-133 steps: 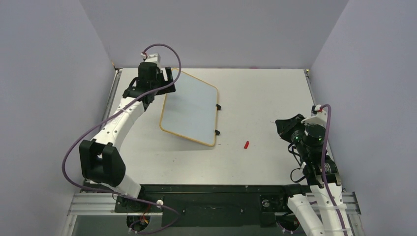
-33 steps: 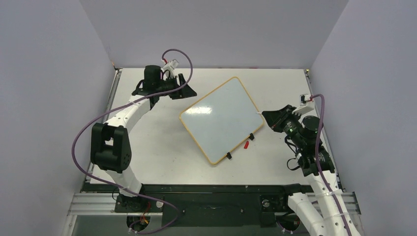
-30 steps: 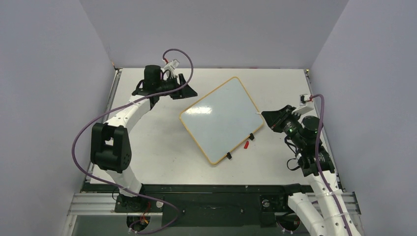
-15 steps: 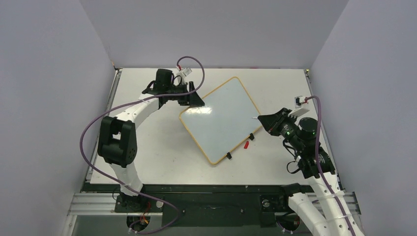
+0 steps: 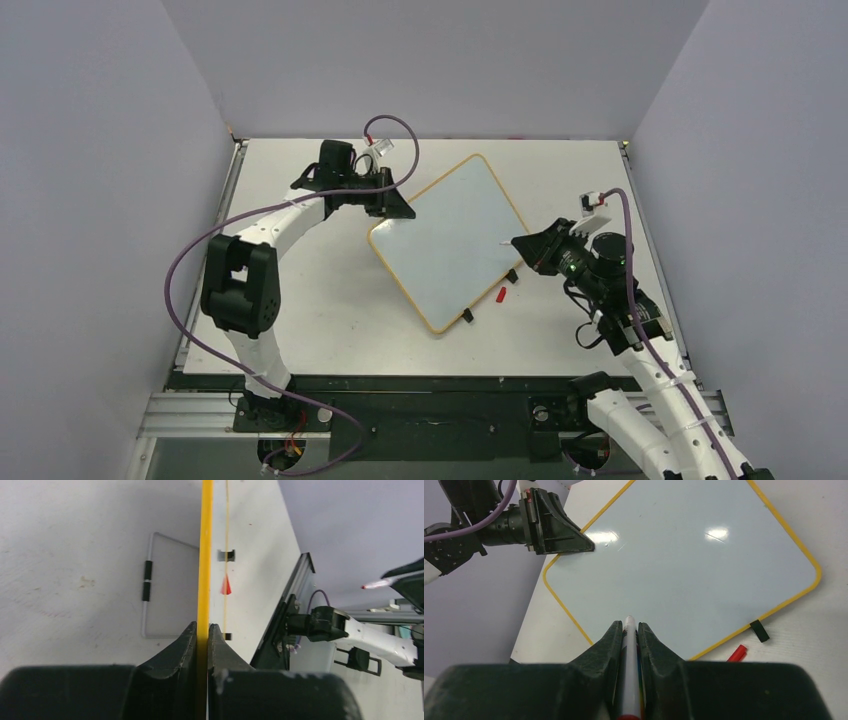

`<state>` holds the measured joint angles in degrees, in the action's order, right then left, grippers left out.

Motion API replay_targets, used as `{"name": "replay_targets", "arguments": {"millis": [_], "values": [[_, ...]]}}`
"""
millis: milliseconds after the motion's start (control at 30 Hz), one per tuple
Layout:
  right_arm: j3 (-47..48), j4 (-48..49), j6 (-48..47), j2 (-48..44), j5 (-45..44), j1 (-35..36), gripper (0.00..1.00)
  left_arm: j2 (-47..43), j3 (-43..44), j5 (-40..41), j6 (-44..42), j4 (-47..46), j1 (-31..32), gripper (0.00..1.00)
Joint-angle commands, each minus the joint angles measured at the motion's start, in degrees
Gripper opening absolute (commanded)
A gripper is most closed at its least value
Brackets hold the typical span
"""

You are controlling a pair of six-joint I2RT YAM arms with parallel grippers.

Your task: Write a sentence on the whiteboard

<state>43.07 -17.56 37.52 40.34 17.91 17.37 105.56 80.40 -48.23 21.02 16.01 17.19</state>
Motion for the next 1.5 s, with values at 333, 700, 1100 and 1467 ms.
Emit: {"name": "replay_targets", "arguments": {"millis": [333,700,1100,1467], "values": [[-5.1,28.2,-4.2,8.2,9.0,7.1,0.0,-5.2,0.9,6.2,-2.4,0.0,1.8,0.0],[-7.4,43.9,-13.4,15.0,-1.8,20.1,0.0,-6.2,0.4,10.5,-2.8,0.9,2.8,0.0],[1.5,46.8,-13.9,32.2,-1.8,26.0,0.0,-8.6,-1.4,11.1,-3.3,-0.5,3.0,0.0],[4.4,47.6,-14.3,36.1,-4.1,28.2,0.0,-9.6,-2.1,11.2,-3.6,-1.1,3.0,0.0]]}}
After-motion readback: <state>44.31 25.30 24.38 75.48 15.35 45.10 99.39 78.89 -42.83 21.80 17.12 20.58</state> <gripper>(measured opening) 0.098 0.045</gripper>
